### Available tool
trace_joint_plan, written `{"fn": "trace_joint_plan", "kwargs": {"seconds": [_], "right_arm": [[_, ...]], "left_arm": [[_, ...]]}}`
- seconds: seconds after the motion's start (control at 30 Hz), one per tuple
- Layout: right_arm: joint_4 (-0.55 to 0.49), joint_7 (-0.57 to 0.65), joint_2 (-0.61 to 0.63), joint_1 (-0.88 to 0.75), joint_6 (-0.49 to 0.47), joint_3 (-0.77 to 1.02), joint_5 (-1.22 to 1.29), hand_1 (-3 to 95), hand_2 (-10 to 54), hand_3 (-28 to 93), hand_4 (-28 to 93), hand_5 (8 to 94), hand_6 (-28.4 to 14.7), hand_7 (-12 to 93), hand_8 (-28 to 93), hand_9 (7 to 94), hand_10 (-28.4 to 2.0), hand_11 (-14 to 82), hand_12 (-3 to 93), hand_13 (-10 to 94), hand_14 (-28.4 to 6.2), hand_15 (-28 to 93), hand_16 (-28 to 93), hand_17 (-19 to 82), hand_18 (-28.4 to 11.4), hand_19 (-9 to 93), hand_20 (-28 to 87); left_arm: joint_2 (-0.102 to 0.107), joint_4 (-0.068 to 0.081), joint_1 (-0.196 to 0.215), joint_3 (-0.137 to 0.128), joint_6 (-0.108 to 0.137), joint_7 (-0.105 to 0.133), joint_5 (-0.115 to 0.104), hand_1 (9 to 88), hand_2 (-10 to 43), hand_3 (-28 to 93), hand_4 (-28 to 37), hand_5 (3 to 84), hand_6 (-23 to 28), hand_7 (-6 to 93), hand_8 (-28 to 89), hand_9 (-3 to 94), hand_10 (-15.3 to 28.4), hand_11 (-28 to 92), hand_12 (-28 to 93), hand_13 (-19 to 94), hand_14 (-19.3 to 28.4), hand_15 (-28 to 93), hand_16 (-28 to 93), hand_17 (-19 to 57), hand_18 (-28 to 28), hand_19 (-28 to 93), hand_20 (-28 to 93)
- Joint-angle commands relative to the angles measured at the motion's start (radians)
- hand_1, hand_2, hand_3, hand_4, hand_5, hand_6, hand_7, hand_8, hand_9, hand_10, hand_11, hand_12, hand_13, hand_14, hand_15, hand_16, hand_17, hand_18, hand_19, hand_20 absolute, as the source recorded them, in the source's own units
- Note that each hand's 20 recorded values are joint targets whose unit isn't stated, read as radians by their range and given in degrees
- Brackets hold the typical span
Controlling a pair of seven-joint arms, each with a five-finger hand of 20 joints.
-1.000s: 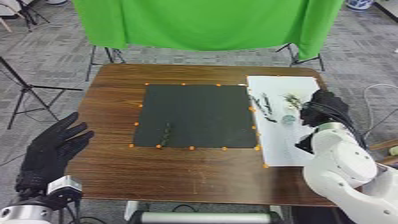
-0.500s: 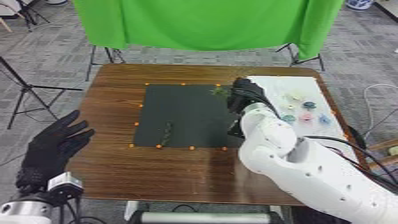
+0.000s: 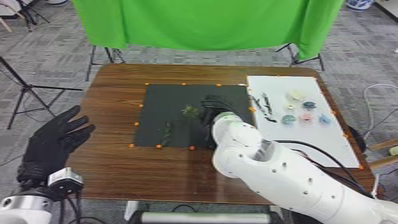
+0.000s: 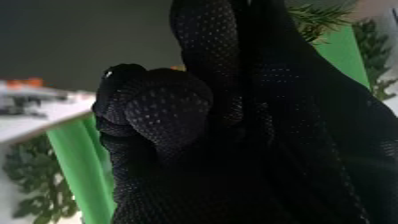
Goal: Arrange flowers
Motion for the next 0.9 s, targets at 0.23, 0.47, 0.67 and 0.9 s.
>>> {"fn": "trace_joint_plan", "kwargs": {"seconds": [0.23, 0.47, 0.67, 0.9], "right_arm": [[0.066, 0.02, -0.077, 0.057, -0.022, -0.071, 0.025, 50.5, -9.5, 81, -28, 90.9, -2.0, 17, 11, 93.7, -12.0, 35.2, 18.8, 91, -4.7, 68, 16, 46, -24.0, 93, 26], [0.068, 0.022, -0.094, 0.046, -0.072, -0.056, 0.021, 48.2, -9.5, 80, -28, 90.5, -1.7, 17, 10, 93.7, -12.0, 34.7, 18.4, 90, -5.0, 68, 16, 45, -23.9, 93, 25], [0.059, 0.024, -0.103, 0.019, -0.122, -0.034, -0.006, 45.1, -9.5, 78, -28, 89.9, -2.0, 17, 10, 93.7, -12.2, 33.6, 18.7, 89, -5.1, 68, 16, 45, -24.0, 93, 25], [0.061, 0.02, -0.127, -0.011, -0.166, -0.006, -0.034, 43.5, -9.5, 77, -28, 89.6, -2.0, 17, 10, 93.7, -12.6, 33.1, 19.2, 89, -5.3, 69, 16, 45, -24.2, 93, 26]], "left_arm": [[0.021, 0.019, -0.051, 0.021, -0.028, -0.024, 0.01, 22.8, 4.1, 82, -21.6, 36.6, 9.9, 13.7, -10, 33.0, 19.1, 23, 9, 25, 26.3, 45, -9, -9.2, 24.8, 60, -8], [0.023, 0.019, -0.047, 0.022, -0.027, -0.021, 0.009, 22.7, 4.1, 82, -21.3, 36.6, 9.9, 13.7, -10, 33.0, 19.1, 23, 9, 25, 26.3, 45, -9, -9.2, 24.9, 60, -8], [0.021, 0.018, -0.042, 0.022, -0.022, -0.024, 0.008, 22.8, 4.2, 83, -21.3, 36.7, 10.0, 13.7, -10, 33.0, 19.0, 23, 9, 25, 26.4, 45, -9, -9.2, 24.9, 60, -8], [0.023, 0.017, -0.044, 0.024, -0.022, -0.024, 0.009, 23.0, 4.3, 83, -21.1, 36.7, 9.9, 13.7, -10, 33.0, 19.1, 23, 9, 25, 26.3, 45, -9, -9.2, 24.9, 60, -8]]}}
